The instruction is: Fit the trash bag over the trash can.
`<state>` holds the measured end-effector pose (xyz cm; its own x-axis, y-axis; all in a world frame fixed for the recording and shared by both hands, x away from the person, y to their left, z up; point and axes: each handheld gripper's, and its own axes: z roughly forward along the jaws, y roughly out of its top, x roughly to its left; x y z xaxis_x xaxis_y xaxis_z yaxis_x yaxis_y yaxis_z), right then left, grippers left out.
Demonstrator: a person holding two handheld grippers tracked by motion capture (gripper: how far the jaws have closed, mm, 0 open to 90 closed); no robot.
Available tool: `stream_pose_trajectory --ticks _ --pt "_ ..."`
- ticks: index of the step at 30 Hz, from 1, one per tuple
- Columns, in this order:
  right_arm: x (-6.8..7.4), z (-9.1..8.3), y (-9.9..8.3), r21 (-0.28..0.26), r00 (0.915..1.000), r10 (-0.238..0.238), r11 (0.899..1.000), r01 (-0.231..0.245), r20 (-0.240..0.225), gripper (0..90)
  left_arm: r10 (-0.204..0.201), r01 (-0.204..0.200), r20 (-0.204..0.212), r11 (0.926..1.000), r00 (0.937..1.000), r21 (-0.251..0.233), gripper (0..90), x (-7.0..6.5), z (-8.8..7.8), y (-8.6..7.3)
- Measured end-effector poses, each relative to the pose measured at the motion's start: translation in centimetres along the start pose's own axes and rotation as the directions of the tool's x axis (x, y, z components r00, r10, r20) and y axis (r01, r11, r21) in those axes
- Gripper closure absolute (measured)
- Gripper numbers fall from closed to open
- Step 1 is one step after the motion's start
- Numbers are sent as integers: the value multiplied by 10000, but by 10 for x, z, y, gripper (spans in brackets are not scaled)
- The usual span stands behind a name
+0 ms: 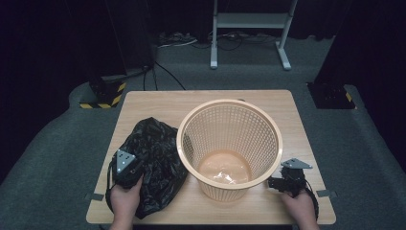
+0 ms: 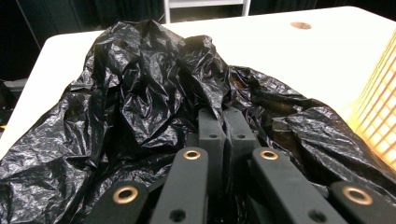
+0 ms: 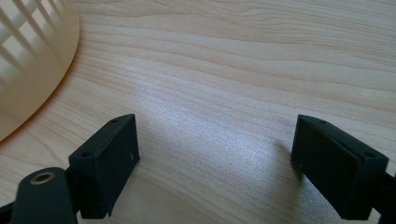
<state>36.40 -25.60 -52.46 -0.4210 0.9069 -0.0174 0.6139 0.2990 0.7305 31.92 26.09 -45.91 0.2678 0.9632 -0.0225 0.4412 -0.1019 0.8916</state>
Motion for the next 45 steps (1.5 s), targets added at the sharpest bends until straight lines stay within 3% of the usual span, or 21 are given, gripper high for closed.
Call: stream_pose_trajectory --ticks 3,5,7,8,10,14,15,19,22,25,28,32,35,36,38,39,42,45 --pt "0 0 0 0 10000 1 10000 -1 -3 145 38 -36 -69 9995 10000 301 847 -1 4 0" --pt "0 0 0 0 10000 4 10000 -4 -1 145 -31 28 51 9983 10000 580 708 -1 9 1" --pt "0 0 0 1 10000 1 10000 -1 -1 145 253 -263 92 9905 9996 1348 516 -5 20 0" --pt "0 0 0 3 10000 12 10000 -12 1 145 382 -409 185 9827 9991 1806 445 -8 27 -1" --pt "0 0 0 0 10000 -2 10000 2 -3 145 696 -734 245 9701 9973 2316 397 -12 35 -5" --pt "0 0 0 -1 10000 -2 10000 2 -4 145 796 -927 521 9355 9955 3409 372 -16 53 -14" --pt "0 0 0 1 10000 0 10000 0 -6 145 857 -1026 617 9226 9944 3718 378 -17 57 -17" --pt "0 0 0 -1 10000 4 10000 -4 -15 145 651 -986 952 9069 9933 4097 413 -16 64 -24" --pt "0 0 0 0 10000 2 10000 -2 -15 146 667 -1042 1056 9081 9922 4056 480 -15 63 -25" --pt "0 0 0 -1 10000 0 10000 0 -11 146 762 -1209 1265 9098 9890 3970 705 -17 60 -26" --pt "0 0 0 -4 10000 -4 10000 4 -8 146 839 -1276 1305 9175 9879 3767 845 -20 58 -29" --pt "0 0 0 2 10000 4 10000 -4 -13 146 1004 -1305 998 9203 9899 3687 885 -24 56 -30" --pt "0 0 0 -1 10000 4 10000 -4 -15 146 1011 -1195 744 9420 9921 3135 886 -22 50 -29" --pt "0 0 0 -1 10000 -1 10000 1 -13 146 935 -1096 697 9530 9932 2826 887 -21 45 -28" --pt "0 0 0 -1 10000 -1 10000 1 -15 146 849 -993 686 9646 9940 2443 887 -19 40 -25" --pt "0 0 0 0 10000 1 10000 -1 -19 146 720 -835 619 9742 9955 2097 886 -17 35 -23" --pt "0 0 0 -3 10000 2 10000 -2 -15 146 640 -712 544 9874 9965 1412 886 -14 23 -17" --pt "0 0 0 -2 10000 4 10000 -4 -15 146 584 -619 440 9948 9973 814 885 -12 12 -11"
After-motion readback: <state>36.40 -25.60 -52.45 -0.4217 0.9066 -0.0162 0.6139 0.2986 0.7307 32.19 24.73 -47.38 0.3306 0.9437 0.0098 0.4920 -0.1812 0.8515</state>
